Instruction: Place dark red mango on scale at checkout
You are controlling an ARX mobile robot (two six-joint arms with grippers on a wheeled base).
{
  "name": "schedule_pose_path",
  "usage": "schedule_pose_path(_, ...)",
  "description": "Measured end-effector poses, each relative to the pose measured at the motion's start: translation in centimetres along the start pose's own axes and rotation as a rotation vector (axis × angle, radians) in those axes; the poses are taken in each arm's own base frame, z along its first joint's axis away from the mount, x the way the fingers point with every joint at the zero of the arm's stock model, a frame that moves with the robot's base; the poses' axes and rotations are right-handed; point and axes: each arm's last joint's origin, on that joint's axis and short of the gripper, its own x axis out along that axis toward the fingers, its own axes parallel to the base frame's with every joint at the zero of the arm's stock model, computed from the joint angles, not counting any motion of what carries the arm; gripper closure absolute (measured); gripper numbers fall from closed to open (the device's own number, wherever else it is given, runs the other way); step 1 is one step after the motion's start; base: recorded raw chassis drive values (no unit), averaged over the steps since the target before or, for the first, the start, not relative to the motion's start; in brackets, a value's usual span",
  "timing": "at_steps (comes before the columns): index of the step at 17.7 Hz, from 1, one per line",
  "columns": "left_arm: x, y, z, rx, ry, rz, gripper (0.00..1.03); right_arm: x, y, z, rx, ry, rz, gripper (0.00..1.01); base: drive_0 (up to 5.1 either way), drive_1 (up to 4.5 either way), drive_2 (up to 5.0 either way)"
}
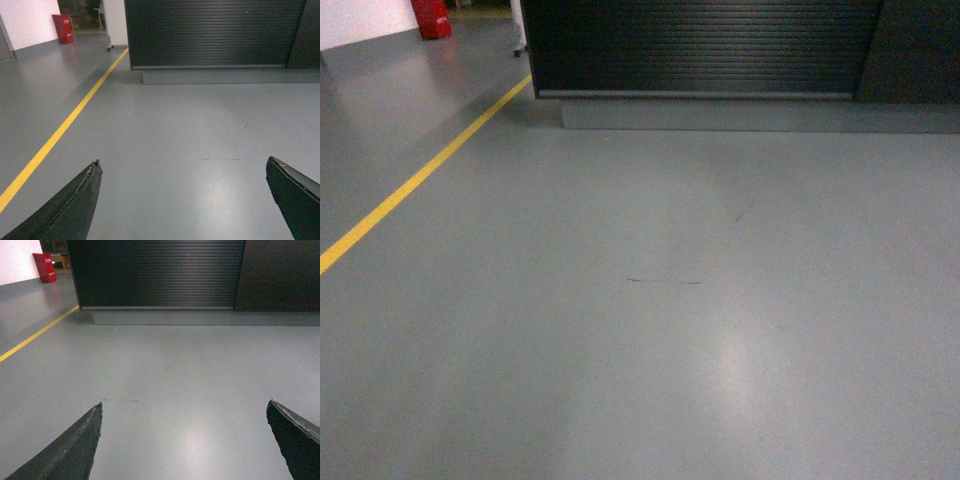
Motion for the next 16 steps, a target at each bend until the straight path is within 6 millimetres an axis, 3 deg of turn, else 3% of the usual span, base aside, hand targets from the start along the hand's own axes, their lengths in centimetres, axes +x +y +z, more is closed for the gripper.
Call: schedule_pose_path(16,0.0,0.0,0.0,0.0,0.0,0.0,0.05,0.0,0.0,0.0,0.0,0.0,0.0,0.03,0.0,0.28,-0.3)
